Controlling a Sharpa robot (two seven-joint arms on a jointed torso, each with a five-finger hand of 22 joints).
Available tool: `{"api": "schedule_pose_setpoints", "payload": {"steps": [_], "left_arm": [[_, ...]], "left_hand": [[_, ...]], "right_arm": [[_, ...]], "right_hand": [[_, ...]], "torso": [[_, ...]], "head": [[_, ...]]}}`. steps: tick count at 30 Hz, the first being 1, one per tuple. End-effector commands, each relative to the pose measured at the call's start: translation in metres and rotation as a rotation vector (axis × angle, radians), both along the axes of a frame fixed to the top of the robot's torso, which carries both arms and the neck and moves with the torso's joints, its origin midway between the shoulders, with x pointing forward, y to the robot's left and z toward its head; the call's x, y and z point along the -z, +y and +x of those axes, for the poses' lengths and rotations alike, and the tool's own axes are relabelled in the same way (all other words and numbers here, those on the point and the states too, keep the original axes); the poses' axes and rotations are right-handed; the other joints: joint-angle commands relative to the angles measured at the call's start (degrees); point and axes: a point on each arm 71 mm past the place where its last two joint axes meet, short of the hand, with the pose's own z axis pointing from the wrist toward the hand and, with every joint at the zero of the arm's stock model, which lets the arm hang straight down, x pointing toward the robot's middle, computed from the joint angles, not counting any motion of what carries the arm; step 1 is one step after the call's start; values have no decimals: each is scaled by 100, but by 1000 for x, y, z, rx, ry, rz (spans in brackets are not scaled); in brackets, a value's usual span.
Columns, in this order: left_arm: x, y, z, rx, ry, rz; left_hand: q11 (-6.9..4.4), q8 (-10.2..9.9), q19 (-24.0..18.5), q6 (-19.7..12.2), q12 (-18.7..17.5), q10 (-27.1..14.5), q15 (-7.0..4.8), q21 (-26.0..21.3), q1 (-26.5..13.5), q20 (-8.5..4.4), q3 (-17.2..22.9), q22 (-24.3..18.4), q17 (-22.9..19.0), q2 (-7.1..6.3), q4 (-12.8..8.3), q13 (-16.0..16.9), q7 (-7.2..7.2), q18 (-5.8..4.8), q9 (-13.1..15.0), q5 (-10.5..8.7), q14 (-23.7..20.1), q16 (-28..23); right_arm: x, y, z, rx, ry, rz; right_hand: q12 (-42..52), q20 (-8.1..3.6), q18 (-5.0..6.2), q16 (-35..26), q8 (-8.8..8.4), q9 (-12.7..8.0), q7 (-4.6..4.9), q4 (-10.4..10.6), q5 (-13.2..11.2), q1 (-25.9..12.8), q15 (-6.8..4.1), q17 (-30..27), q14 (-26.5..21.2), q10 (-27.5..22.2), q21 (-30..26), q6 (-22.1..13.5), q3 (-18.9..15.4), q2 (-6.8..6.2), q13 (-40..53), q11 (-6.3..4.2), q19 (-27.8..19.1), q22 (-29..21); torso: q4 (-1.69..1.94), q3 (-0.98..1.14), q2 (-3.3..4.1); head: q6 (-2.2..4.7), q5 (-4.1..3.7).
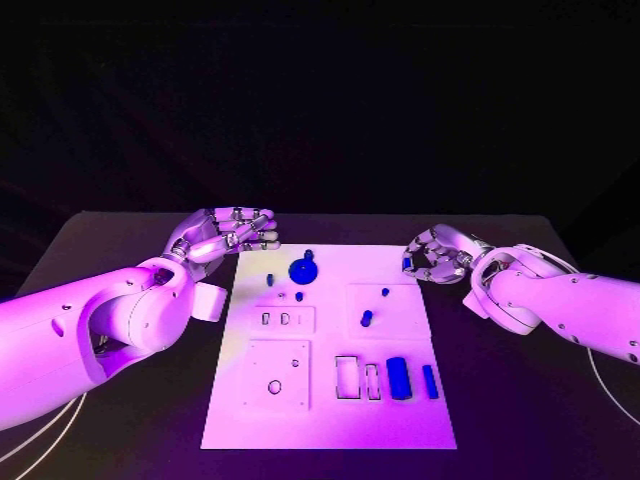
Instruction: Assemble the parts on the task board
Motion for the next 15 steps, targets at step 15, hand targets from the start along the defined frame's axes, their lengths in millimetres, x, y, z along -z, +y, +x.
{"api": "schedule_pose_setpoints", "payload": {"steps": [15], "left_arm": [[0,0,3,7,-3,-5]], "left_hand": [[31,-30,-42,-49,-7,-27,13,-25,-27,-3,38,-10,32,-27,4,2,70,77,13,-33,-36,-24]], "right_arm": [[-35,90,-21,-83,-6,47]], "right_hand": [[-5,-52,-43,39,220,163,-87,-44,35,12,-46,1341,579,8,52,49,59,66,368,-24,16,655]], "torso": [[11,-16,-39]], "head": [[-19,64]]}}
